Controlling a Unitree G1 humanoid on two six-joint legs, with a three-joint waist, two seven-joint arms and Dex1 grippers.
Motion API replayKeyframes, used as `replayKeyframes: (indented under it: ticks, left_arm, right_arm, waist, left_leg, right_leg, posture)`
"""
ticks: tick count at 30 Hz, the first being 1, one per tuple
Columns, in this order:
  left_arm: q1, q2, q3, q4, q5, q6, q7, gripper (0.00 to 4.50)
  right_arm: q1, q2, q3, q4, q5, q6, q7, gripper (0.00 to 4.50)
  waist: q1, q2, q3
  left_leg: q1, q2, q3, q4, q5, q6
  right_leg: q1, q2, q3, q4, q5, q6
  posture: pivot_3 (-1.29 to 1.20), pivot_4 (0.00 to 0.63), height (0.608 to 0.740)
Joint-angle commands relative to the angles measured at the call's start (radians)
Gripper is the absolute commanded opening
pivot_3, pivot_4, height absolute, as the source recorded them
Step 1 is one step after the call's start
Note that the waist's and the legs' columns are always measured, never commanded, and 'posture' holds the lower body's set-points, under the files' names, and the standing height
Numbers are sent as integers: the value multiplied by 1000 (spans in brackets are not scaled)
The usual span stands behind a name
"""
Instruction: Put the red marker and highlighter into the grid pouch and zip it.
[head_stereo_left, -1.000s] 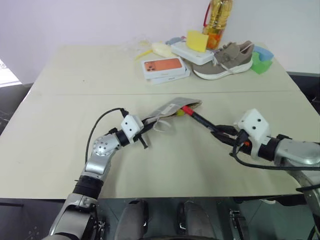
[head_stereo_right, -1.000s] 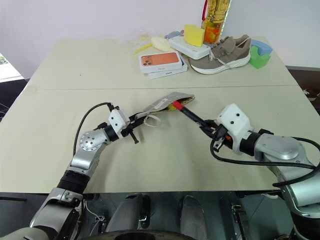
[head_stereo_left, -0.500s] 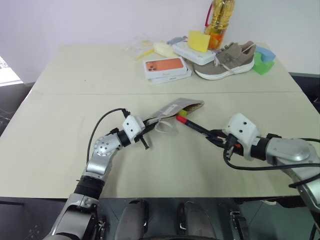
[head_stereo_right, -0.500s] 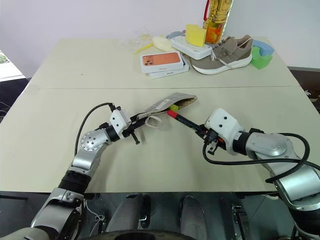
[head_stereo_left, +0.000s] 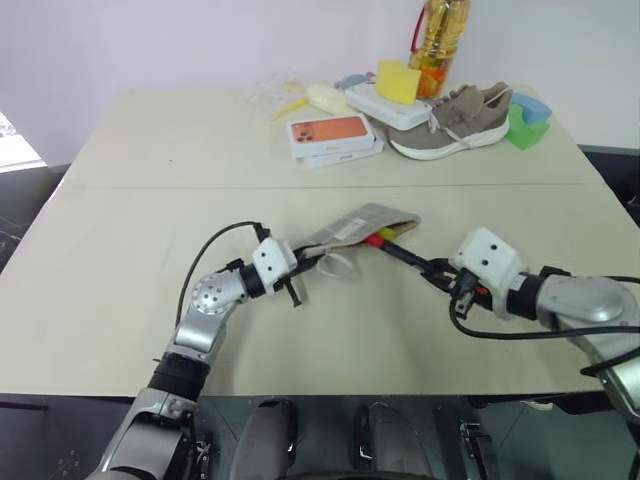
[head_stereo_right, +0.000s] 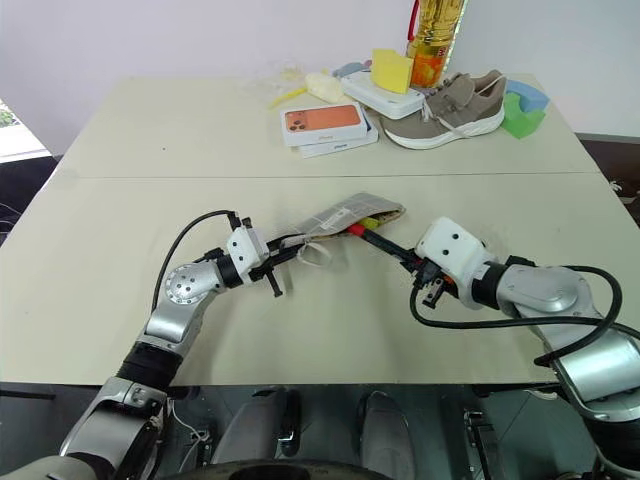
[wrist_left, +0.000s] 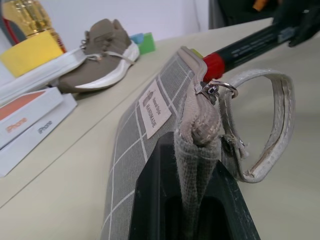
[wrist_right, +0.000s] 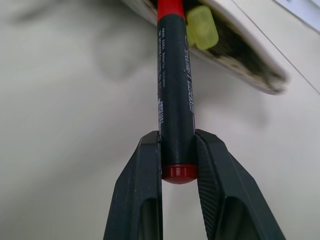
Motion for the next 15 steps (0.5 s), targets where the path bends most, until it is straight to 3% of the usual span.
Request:
replayKeyframes:
  ticks: [1,5,13,15]
  left_arm:
    - [7,9,-27,-68,-9,-23,-39,0]
    - [19,19,-48,-102,-22,-18,-83,0]
    - [17,16,-64,-132,-20,-13,-118,0]
    - [17,16,-65,-136,-20,-11,-116,0]
  right_arm:
    - [-37,-51,43,-17,-60,-50,19,381]
    - [-116,-91,156,-20,-137,-81,50,381]
    - [-291,-40,372,-11,-259,-92,96,381]
    - [-301,-35,380,-11,-275,-88,102,1415]
  waist:
    - [-1,0,0]
    - [-2,0,0]
    - [-1,0,0]
    - [0,0,0]
  left_leg:
    - [0,0,0,0,0,0]
    - [0,0,0,0,0,0]
    - [0,0,0,0,0,0]
    - [0,0,0,0,0,0]
  right_leg:
    - [0,0,0,0,0,0]
    - [0,0,0,0,0,0]
    - [0,0,0,0,0,0]
    - [0,0,0,0,0,0]
  posture:
    - [0,150,740]
    - [0,150,740]
    - [0,150,740]
    - [0,150,740]
